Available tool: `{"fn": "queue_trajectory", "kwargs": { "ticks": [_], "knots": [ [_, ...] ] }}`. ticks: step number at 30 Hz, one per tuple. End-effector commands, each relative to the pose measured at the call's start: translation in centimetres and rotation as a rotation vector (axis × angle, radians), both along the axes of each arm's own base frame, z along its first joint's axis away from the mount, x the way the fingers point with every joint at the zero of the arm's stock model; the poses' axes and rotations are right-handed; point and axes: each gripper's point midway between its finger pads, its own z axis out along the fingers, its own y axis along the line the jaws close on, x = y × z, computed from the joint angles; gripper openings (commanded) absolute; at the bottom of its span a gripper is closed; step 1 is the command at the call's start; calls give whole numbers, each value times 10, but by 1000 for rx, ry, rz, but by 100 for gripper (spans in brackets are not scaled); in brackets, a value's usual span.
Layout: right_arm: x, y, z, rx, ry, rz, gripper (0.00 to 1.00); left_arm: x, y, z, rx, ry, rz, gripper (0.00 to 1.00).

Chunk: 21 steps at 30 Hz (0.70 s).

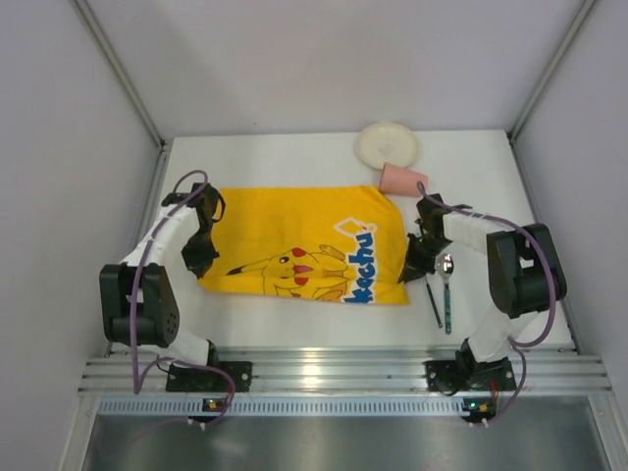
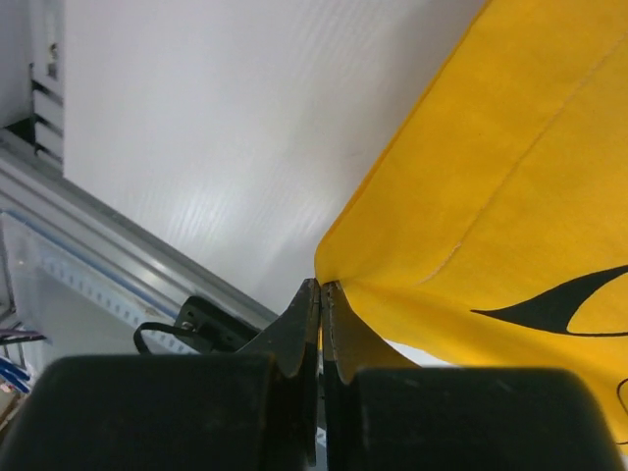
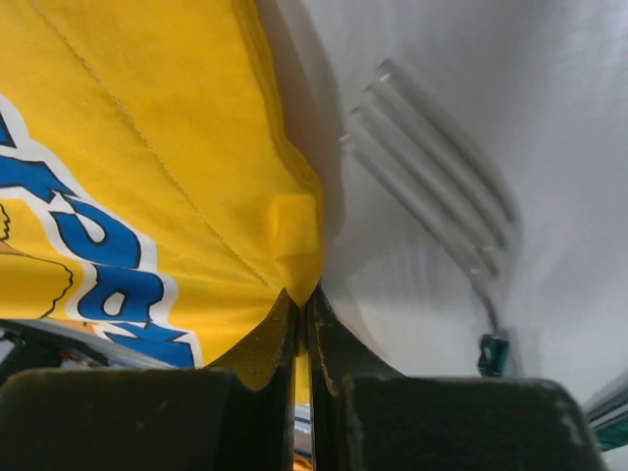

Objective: Set the dinner table for one person

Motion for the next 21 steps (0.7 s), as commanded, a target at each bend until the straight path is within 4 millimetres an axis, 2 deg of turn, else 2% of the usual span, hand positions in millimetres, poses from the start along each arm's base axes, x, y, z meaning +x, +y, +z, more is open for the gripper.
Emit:
{"fn": "queue_trajectory", "kwargs": {
  "ticks": [1, 4, 10, 12, 13, 14, 15, 17, 21],
  "knots": [
    [-23, 0, -7, -42, 67, 122, 0, -18, 44, 38, 174, 28, 77, 0],
    [-18, 6, -7, -58, 47, 152, 0, -20, 36, 42, 133, 30, 116, 0],
    [4, -4, 3, -134, -17, 156, 0, -34, 23, 33, 65, 24, 162, 4],
    [7, -2, 5, -130, -23, 157, 0, -34, 22, 37, 63, 4, 173, 24],
    [8, -1, 6, -125, -24, 162, 0, -32, 23, 40, 68, -13, 182, 44],
    [7, 0, 6, -118, -23, 162, 0, -32, 27, 43, 92, -19, 196, 69],
    [6, 4, 7, -93, -19, 169, 0, -30, 27, 43, 96, -25, 200, 98],
    [1, 12, 9, -41, -8, 188, 0, -23, 27, 44, 94, -39, 200, 98],
    [-14, 24, 15, -10, 9, 256, 0, 7, 18, 50, 26, -122, 160, 98]
  ]
}}
